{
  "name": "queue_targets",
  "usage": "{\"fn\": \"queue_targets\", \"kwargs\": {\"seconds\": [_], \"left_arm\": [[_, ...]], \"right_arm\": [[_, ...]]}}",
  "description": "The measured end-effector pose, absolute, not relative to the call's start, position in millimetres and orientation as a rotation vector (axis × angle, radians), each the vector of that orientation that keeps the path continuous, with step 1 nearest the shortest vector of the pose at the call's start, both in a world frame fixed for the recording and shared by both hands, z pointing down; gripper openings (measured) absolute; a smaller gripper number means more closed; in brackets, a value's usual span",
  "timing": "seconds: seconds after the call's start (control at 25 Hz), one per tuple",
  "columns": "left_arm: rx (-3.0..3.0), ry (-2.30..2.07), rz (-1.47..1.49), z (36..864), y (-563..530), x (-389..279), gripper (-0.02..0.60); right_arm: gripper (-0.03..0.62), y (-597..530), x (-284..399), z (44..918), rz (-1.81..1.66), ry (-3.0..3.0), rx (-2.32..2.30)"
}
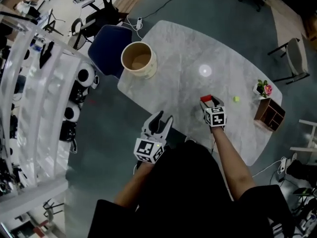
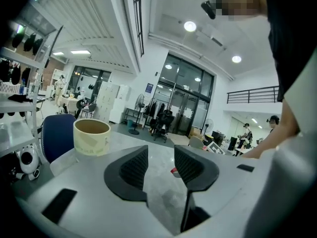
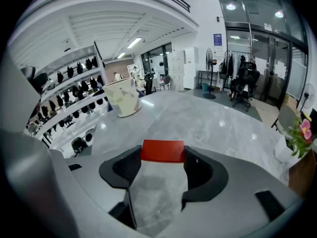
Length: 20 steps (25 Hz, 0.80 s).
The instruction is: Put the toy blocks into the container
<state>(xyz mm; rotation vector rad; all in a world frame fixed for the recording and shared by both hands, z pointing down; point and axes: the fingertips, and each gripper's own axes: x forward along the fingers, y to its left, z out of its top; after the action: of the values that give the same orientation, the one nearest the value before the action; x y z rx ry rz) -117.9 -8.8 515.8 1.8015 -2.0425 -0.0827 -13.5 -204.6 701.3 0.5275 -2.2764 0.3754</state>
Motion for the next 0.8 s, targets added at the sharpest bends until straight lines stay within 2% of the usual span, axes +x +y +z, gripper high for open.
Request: {"fn": "queue_targets", "kwargs": {"seconds": [0.24, 0.44, 0.8], "left_arm": [[1.818, -2.047, -0.161, 497, 23, -179, 0.147], [1.852, -2.036, -0.180, 490, 46, -223, 0.101], [1.889, -2.016, -0.187, 475, 85, -292, 0.063]], "right_arm": [[0.262, -189, -89, 654, 0.277, -2.335, 0.524], [0.262, -173, -157, 614, 0.204, -2.395, 0.512], [0.262, -145, -257, 561, 0.169, -2.482, 0.538]]}}
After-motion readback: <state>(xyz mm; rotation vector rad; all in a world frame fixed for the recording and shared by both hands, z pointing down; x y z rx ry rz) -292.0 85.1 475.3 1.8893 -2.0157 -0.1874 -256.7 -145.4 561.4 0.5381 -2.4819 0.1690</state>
